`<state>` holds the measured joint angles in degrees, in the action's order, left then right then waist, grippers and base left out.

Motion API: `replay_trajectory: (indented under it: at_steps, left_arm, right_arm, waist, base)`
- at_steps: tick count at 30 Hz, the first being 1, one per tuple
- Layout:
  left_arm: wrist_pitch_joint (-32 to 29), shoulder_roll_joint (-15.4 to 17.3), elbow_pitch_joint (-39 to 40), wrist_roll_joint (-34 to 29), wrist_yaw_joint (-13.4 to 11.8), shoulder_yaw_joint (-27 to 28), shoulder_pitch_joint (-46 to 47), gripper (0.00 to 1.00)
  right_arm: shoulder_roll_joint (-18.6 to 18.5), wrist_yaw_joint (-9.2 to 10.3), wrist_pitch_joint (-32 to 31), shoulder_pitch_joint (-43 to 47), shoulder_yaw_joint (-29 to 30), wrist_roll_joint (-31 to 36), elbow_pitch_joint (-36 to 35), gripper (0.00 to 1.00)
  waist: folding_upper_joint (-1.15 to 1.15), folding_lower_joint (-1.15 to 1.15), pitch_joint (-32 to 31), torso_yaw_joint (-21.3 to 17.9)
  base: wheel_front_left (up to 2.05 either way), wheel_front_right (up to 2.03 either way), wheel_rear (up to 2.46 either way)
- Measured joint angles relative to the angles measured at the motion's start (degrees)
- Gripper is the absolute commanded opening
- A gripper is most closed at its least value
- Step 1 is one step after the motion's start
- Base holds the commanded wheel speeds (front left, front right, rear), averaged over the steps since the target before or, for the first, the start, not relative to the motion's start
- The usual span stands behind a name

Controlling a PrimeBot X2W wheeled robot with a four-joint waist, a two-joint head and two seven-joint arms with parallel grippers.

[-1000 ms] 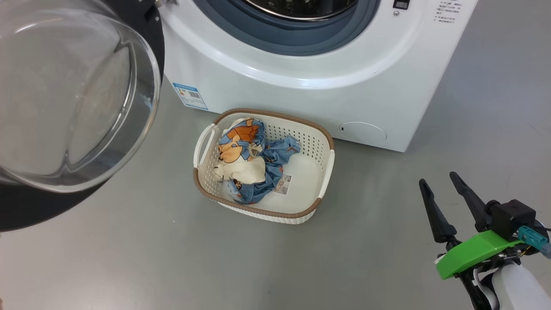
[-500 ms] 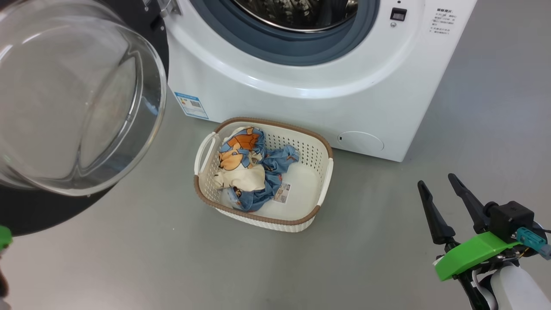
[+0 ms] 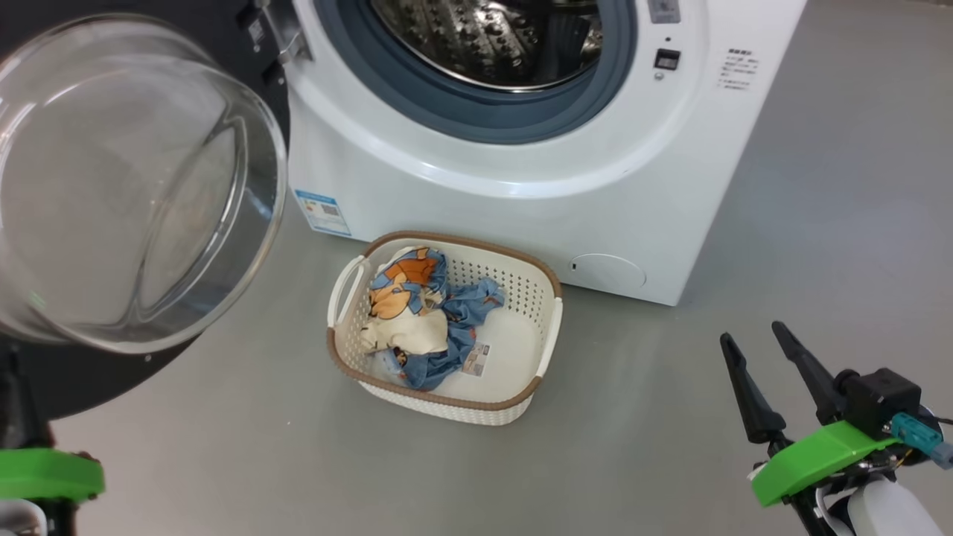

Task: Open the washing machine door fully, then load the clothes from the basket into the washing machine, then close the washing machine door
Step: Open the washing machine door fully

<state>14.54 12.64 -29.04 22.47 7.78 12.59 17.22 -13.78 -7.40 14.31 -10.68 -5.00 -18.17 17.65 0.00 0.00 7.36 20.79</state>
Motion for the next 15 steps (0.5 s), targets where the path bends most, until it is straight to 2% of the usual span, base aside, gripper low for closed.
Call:
replay_trajectory:
  at_steps: [2, 3, 15]
  left_arm:
    - [0.00, -0.31, 1.86, 0.46, 0.00, -1.05, -1.55, 0.95]
    - [0.00, -0.35, 2.61, 0.47, 0.00, -1.79, -2.30, 1.00]
    - [-0.01, 0.00, 8.64, 3.20, -0.01, -12.63, -6.76, 1.00]
  right_arm:
    - [0.07, 0.00, 0.00, 0.35, 0.13, -0.04, -0.02, 1.00]
    - [0.07, 0.00, 0.00, 0.36, 0.22, -0.04, -0.08, 1.00]
    - [0.54, 0.00, 0.00, 1.72, 1.44, -0.05, -0.87, 1.00]
  waist:
    - [0.00, 0.00, -0.31, -0.61]
    - [0.00, 0.00, -0.45, -0.93]
    - [0.00, 0.00, -1.23, -6.18]
  base:
    - [0.00, 0.00, 0.00]
    - [0.00, 0.00, 0.00]
    - [0.00, 0.00, 0.00]
